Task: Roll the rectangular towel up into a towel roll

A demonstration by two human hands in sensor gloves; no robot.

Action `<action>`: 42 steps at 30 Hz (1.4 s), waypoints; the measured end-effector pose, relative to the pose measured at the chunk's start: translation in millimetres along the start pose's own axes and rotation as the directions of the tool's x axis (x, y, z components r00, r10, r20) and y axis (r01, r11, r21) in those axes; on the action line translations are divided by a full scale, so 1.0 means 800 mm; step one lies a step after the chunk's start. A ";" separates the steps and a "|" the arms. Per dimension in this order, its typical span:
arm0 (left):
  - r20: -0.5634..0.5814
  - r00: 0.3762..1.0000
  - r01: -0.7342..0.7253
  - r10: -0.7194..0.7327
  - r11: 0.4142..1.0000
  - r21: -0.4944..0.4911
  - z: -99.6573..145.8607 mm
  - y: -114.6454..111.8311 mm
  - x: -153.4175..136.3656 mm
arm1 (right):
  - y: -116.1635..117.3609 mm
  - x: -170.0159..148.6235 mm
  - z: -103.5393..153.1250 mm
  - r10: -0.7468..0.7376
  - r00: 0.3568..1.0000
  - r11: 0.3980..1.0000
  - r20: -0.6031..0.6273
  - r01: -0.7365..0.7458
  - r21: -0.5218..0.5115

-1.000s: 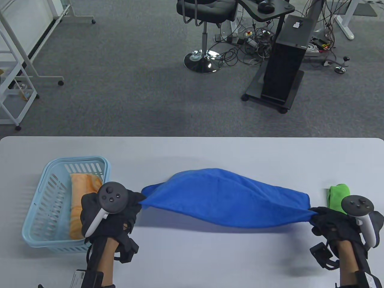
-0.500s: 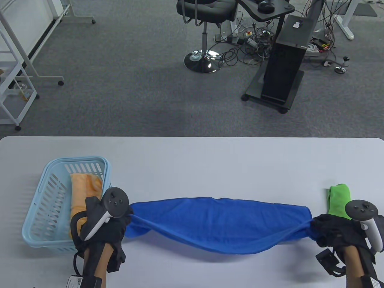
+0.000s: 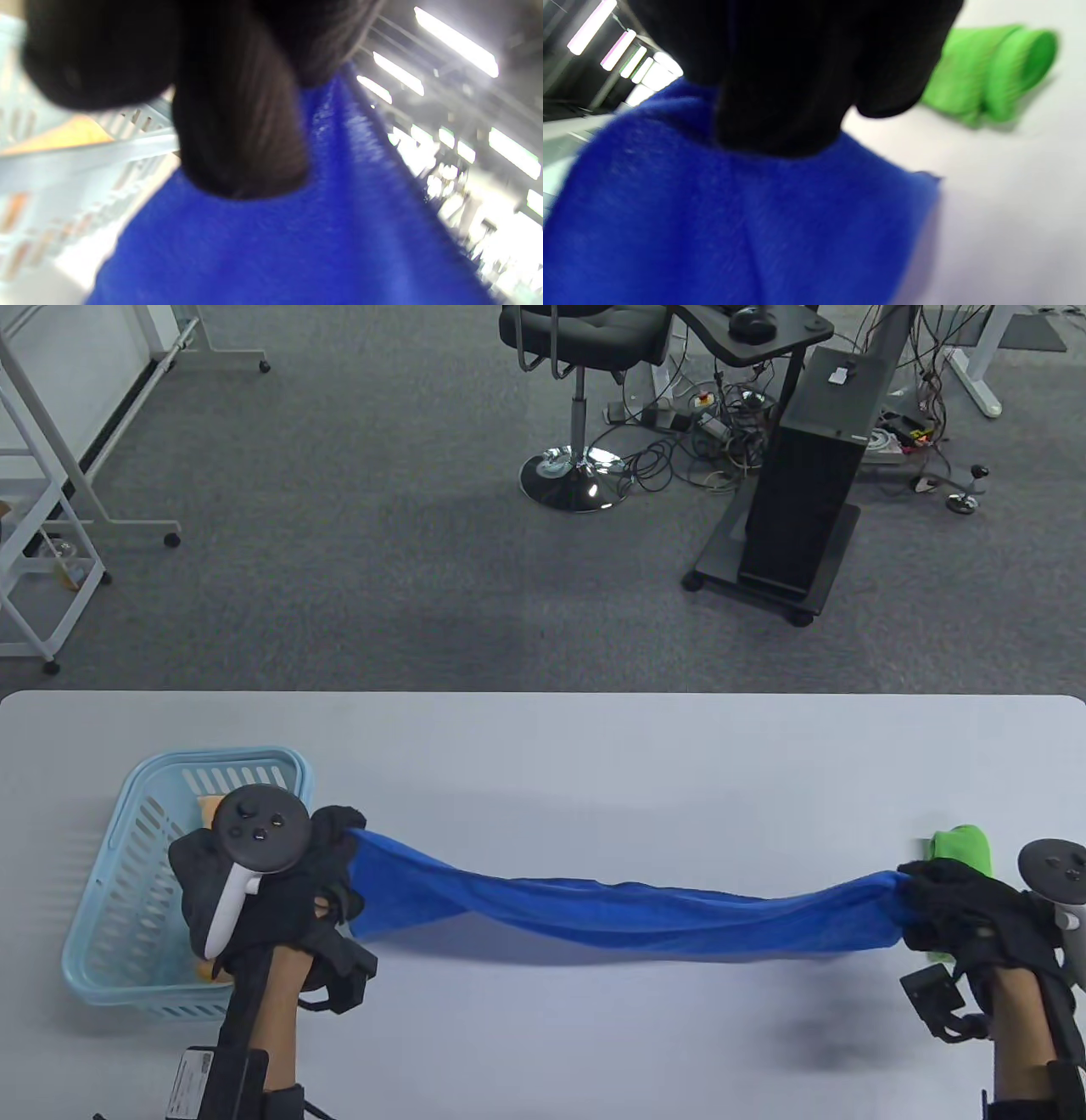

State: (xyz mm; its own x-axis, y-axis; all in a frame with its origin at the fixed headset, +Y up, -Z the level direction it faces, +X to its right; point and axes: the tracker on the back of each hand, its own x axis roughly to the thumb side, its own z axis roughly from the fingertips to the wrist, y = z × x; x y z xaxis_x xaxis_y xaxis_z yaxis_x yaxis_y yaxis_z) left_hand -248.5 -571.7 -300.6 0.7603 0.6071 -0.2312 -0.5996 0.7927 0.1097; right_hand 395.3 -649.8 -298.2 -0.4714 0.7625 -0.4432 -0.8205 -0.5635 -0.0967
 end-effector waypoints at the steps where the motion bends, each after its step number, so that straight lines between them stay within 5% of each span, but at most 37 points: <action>1: 0.026 0.999 -0.034 0.033 0.999 0.021 -0.002 0.002 0.001 | 0.001 0.007 0.004 -0.017 1.000 1.000 0.025 0.017 -0.008; 5: 0.104 0.984 -0.153 0.142 0.982 0.111 -0.002 0.018 0.000 | -0.009 0.029 0.020 -0.106 0.986 0.990 0.128 0.116 -0.075; 10: 0.162 0.956 -0.261 0.243 0.960 0.102 0.012 0.029 -0.017 | -0.023 0.021 0.031 -0.246 0.955 0.967 0.164 0.253 -0.023; 15: 0.130 0.986 -0.109 0.102 0.993 0.046 0.033 0.017 -0.045 | -0.020 -0.018 0.035 -0.154 0.987 0.988 0.039 0.154 0.012; 21: 0.054 0.997 0.059 -0.050 0.983 -0.173 0.043 -0.014 -0.061 | 0.001 -0.052 0.033 -0.055 0.995 0.985 -0.081 0.067 0.161; 25: 0.062 0.977 0.209 -0.202 0.967 -0.147 0.046 -0.031 -0.056 | 0.005 -0.054 0.031 0.084 0.990 0.985 -0.114 -0.065 0.162; 32: 0.068 0.830 0.558 -0.554 0.826 -0.078 0.031 -0.078 -0.021 | 0.023 -0.036 0.011 0.224 0.961 0.974 -0.165 -0.213 0.083; 42: -0.024 0.690 0.718 -0.724 0.688 -0.109 -0.013 -0.140 -0.013 | 0.045 -0.055 -0.047 0.370 0.878 0.927 -0.303 -0.370 0.060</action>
State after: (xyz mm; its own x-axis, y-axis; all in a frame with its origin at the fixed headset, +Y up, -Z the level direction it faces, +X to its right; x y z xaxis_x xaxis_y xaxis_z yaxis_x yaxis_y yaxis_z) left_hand -192.2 -667.5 -320.8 0.9522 -0.1566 -0.2624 0.1062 0.9748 -0.1961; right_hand 398.5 -715.6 -315.9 -0.6198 0.3651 -0.6947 -0.6057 -0.7854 0.1276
